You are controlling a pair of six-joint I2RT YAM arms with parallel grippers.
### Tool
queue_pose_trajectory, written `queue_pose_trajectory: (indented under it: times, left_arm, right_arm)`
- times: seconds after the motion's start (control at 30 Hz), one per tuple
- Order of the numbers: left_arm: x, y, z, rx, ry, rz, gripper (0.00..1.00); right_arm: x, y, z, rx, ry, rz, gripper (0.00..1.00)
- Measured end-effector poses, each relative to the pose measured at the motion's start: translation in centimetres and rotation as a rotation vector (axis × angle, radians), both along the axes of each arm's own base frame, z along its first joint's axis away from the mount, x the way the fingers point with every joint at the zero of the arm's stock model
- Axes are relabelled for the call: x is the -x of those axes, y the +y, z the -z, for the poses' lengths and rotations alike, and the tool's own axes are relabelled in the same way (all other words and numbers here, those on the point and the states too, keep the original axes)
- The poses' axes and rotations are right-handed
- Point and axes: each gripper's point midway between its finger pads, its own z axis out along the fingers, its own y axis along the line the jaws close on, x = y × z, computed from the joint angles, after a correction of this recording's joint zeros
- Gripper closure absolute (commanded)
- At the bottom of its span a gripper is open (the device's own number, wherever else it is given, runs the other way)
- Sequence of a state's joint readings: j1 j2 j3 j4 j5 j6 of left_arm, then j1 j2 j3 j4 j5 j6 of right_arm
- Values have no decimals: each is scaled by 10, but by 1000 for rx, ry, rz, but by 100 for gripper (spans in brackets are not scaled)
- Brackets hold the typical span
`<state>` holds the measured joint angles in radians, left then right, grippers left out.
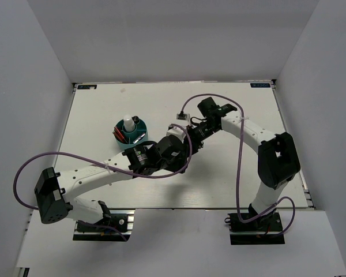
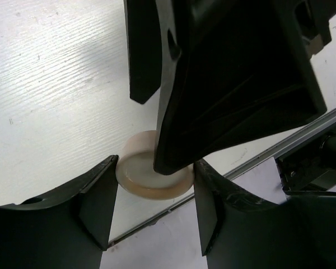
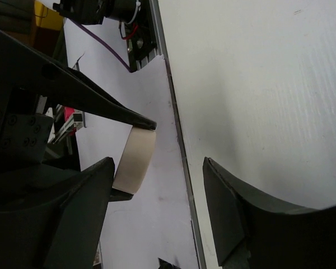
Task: Organize the makeup
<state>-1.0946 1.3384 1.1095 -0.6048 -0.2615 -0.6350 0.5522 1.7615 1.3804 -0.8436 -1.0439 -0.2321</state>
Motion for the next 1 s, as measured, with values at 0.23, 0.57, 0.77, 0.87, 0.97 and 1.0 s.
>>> queue_pose_trajectory:
  times: [0.23, 0.57, 0.77, 0.87, 0.97, 1.0]
  left_arm:
    - [-1, 2, 1, -16, -7, 0, 57]
    - [-2, 4, 3, -29, -8, -5, 56]
    - [-2, 6, 4, -37, -8, -9, 41]
    - [-2, 6, 4, -38, -10, -11, 33]
    - [-4, 5, 2, -29, -16, -13, 25]
    - [-4, 5, 1, -24, -19, -15, 23]
  right_arm:
    - [10, 1, 0, 6, 31, -29, 47]
    - [15, 5, -6, -3, 38, -52, 73]
    - [17, 6, -5, 6, 51, -55, 88]
    - [17, 6, -5, 7, 51, -56, 93]
    - [16, 6, -2, 10, 36, -60, 94]
    - [15, 6, -1, 12, 32, -60, 94]
